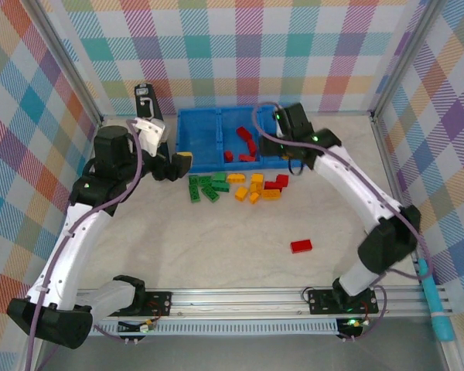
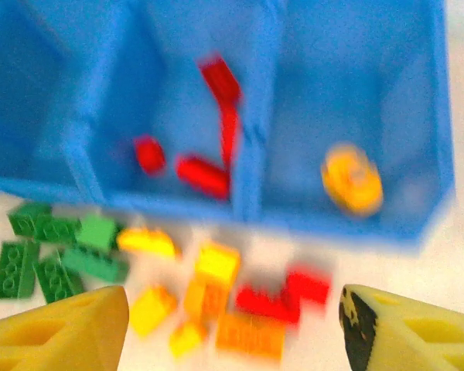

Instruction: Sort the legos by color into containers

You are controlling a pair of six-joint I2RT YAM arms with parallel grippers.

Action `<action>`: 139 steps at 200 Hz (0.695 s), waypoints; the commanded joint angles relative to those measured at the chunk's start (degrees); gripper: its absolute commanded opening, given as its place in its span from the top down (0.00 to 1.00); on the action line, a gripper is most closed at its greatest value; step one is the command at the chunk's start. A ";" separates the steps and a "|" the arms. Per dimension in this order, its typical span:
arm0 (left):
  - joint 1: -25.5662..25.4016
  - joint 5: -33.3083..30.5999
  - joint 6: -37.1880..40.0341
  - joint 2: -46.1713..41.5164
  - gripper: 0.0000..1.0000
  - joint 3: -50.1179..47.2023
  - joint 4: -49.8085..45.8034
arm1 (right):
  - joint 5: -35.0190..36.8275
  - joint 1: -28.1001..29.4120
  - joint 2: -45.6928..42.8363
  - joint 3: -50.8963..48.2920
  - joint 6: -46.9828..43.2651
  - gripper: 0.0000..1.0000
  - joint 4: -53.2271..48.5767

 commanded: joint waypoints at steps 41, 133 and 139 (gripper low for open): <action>0.59 1.04 0.57 -0.67 0.00 -0.21 0.88 | -3.49 1.22 -23.72 -30.53 46.97 0.26 -15.18; 0.60 0.28 0.57 -1.24 0.00 -0.51 1.22 | -10.80 3.08 -33.08 -50.18 72.80 0.22 -6.21; 0.58 0.14 0.59 -1.23 0.00 -0.58 1.21 | -10.58 3.04 -33.53 -50.69 73.50 0.22 -5.92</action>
